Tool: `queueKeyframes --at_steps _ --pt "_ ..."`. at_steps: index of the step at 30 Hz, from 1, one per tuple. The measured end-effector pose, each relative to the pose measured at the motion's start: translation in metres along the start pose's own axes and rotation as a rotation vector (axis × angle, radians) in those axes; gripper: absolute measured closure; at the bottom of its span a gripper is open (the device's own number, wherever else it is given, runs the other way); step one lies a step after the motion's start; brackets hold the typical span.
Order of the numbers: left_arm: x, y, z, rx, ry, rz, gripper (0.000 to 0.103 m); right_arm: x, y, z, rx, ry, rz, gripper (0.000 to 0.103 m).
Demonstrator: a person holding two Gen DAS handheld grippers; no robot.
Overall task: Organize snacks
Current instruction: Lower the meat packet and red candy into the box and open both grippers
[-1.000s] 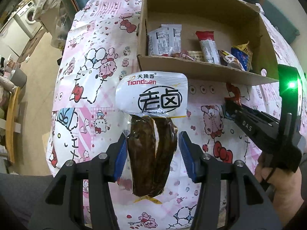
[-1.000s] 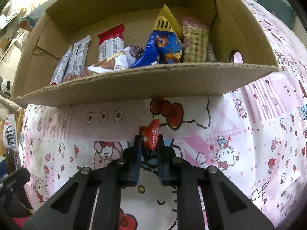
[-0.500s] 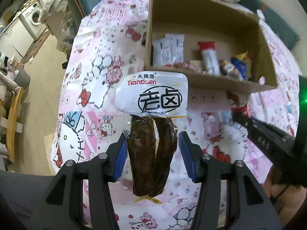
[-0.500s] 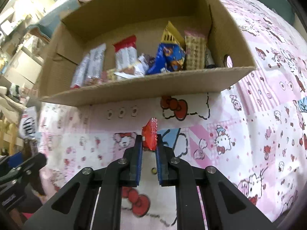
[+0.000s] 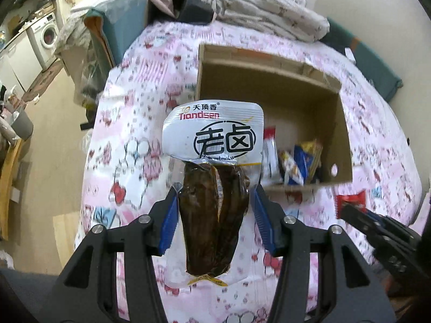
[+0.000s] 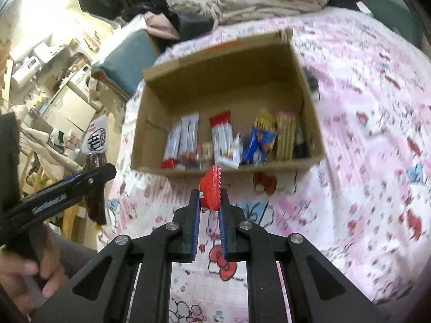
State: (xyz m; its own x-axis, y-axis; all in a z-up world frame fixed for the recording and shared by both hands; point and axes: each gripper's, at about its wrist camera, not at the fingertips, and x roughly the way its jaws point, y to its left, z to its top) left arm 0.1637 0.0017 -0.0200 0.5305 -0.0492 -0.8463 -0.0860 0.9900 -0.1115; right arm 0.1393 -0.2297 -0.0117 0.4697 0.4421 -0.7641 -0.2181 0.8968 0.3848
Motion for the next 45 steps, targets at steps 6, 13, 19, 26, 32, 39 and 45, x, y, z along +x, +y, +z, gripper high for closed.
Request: queueKeyframes --at_steps 6,13,19,26,32,39,45 --pt "0.012 -0.016 0.039 0.039 -0.039 0.015 0.055 0.008 -0.009 0.034 -0.038 -0.04 -0.005 0.09" --pt "0.033 -0.031 0.073 0.057 -0.084 0.03 0.055 0.037 -0.025 0.058 -0.026 -0.061 -0.013 0.09" --pt "0.062 -0.042 0.091 0.087 -0.081 0.062 0.055 0.063 -0.031 0.067 -0.02 -0.04 -0.002 0.09" --pt "0.091 -0.056 0.093 0.134 -0.062 0.089 0.054 0.089 -0.039 0.074 0.025 0.0 0.042 0.09" --pt "0.107 -0.06 0.092 0.153 -0.036 0.083 0.053 0.1 -0.04 0.076 0.038 0.021 0.046 0.09" --pt "0.11 -0.053 0.092 0.134 -0.026 0.081 0.048 0.101 -0.039 0.076 0.048 0.029 0.05 0.085" --pt "0.095 -0.054 0.092 0.158 -0.046 0.117 0.036 0.089 -0.042 0.079 0.061 -0.016 0.058 0.085"
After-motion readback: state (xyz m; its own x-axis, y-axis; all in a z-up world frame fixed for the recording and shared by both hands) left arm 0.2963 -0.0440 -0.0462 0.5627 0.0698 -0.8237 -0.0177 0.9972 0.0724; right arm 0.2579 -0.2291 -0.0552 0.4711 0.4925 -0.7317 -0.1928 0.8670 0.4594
